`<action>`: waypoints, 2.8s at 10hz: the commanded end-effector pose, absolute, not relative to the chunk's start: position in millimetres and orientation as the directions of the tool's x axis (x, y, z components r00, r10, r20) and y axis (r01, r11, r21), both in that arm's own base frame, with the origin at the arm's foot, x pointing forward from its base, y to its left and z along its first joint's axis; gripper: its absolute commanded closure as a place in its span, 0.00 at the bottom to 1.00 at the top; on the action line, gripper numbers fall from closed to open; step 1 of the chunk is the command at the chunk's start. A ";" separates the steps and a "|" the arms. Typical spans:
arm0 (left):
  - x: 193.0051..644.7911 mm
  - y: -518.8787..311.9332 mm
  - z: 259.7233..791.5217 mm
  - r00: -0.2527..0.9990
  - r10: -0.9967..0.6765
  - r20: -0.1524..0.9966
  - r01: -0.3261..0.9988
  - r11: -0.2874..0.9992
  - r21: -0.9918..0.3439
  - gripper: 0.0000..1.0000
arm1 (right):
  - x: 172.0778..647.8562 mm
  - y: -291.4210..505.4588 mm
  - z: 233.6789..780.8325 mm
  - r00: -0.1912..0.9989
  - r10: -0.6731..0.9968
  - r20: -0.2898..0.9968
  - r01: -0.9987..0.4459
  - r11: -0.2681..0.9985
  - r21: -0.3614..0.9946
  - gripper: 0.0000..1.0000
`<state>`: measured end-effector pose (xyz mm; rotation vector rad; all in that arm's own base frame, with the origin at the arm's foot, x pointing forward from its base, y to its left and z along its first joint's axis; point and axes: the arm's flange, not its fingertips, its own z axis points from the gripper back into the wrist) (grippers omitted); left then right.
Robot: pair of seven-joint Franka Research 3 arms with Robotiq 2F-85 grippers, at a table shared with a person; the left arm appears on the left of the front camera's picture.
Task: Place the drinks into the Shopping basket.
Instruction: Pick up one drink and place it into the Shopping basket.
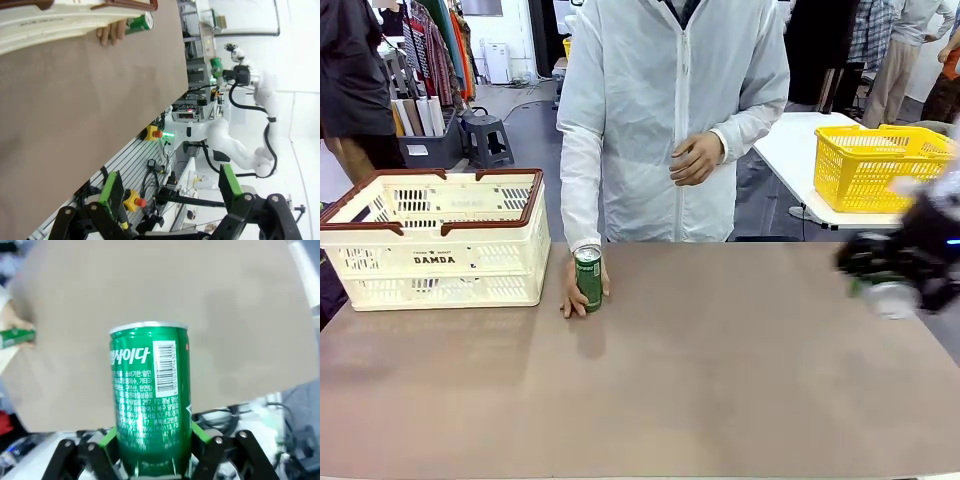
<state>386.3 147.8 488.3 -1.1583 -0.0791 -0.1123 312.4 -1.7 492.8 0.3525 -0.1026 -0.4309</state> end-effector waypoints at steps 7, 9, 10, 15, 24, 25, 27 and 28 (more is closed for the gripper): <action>383.8 149.0 489.6 0.992 -0.054 0.117 0.129 0.404 -0.906 0.00 | 293.0 -20.8 480.1 0.893 -0.412 0.181 0.339 0.880 0.332 1.00; 383.8 149.0 489.6 0.992 -0.054 0.117 0.129 0.404 -0.906 0.00 | 316.4 45.3 477.2 0.940 -0.271 0.207 0.222 0.947 0.230 1.00; 383.8 149.0 489.6 0.992 -0.054 0.117 0.129 0.404 -0.906 0.00 | 332.1 87.6 467.8 0.957 -0.196 0.212 0.157 0.970 0.185 1.00; 383.8 149.0 489.6 0.992 -0.054 0.117 0.129 0.404 -0.906 0.00 | 406.1 270.8 365.0 0.987 0.033 0.156 -0.053 0.990 0.127 1.00; 383.8 149.0 489.6 0.992 -0.054 0.117 0.129 0.404 -0.906 0.00 | 417.5 374.7 276.2 0.999 0.049 -0.010 -0.046 0.983 0.180 1.00; 383.8 149.0 489.6 0.992 -0.054 0.117 0.129 0.404 -0.906 0.00 | 418.6 373.4 276.5 0.998 0.053 -0.022 -0.049 0.983 0.179 1.00; 383.8 149.0 489.6 0.992 -0.054 0.117 0.129 0.404 -0.906 0.00 | 418.3 370.4 278.5 0.998 0.045 -0.041 -0.036 0.979 0.199 0.19; 383.8 149.0 489.6 0.992 -0.054 0.117 0.129 0.404 -0.906 0.00 | 417.3 369.9 279.7 0.998 0.047 -0.042 -0.037 0.978 0.206 0.00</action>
